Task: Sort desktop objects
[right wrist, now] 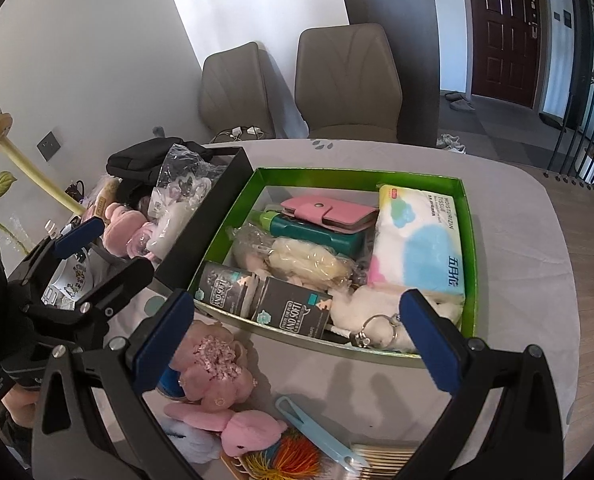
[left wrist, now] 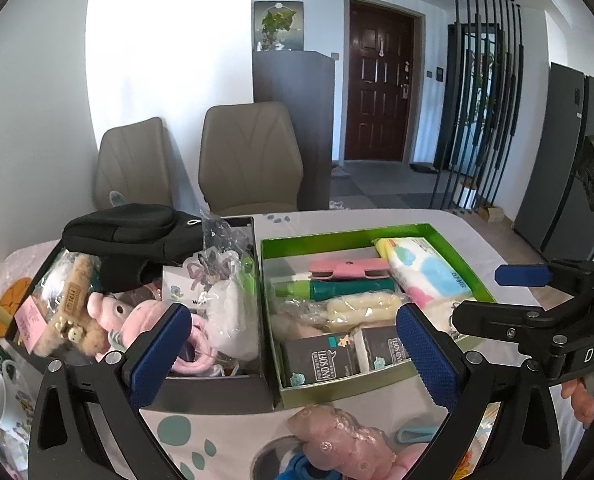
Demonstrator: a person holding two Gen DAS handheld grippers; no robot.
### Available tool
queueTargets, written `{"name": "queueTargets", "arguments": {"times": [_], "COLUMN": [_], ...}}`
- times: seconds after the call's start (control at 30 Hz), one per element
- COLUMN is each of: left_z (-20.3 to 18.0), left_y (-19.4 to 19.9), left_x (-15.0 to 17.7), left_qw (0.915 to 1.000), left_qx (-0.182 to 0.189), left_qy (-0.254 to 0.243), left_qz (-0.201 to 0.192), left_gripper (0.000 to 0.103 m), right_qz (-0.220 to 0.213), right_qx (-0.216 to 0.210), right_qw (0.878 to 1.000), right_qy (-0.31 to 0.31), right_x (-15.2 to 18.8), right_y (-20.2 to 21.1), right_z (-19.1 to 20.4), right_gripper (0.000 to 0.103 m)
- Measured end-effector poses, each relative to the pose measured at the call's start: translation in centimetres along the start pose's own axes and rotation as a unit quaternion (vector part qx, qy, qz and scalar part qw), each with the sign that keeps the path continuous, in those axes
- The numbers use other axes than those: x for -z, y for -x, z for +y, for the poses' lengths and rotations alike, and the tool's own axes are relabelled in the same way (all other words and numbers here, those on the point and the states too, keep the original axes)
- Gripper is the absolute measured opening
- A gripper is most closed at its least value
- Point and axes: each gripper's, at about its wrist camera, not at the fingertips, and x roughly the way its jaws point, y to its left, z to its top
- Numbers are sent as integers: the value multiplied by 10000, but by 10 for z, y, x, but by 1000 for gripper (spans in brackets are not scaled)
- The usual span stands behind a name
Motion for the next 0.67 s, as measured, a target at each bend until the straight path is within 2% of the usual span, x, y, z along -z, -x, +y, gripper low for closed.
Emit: {"name": "queueTargets", "arguments": {"times": [0.67], "left_z": [0], "left_y": [-2], "left_x": [1], "left_qw": [10000], "left_qx": [26], "left_qy": [0], "left_qz": [41], "left_gripper": [102], "right_qz": [-6], "right_qx": [18], "right_qw": [10000], "right_qy": [-27], "right_x": [-1], "right_y": [0], "right_z": [0], "right_gripper": [103]}}
